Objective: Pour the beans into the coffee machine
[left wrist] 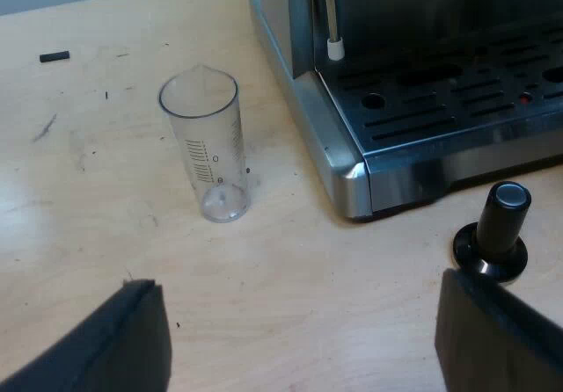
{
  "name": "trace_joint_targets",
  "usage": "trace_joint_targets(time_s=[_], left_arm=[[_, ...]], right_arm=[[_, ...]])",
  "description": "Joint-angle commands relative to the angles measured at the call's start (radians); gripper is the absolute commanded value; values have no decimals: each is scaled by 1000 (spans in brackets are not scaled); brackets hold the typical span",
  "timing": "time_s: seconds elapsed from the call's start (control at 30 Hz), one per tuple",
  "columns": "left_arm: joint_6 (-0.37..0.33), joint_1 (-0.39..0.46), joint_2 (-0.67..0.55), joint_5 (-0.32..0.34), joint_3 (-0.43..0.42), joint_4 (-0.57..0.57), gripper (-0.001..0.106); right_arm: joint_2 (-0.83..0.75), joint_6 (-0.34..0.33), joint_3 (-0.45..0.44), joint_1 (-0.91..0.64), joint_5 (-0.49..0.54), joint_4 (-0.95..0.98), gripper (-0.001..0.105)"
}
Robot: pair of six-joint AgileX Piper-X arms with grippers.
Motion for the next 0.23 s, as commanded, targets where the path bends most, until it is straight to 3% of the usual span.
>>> trace_joint_targets(time_s=[0.03,0.23], left_arm=[[-1,-2,-45,3,-3,-12,66],[-1,-2,-45,5,-3,-12,66]], right_arm=[[-45,1,-5,0,-7,-7,79],[-45,1,-5,0,-7,-7,79]])
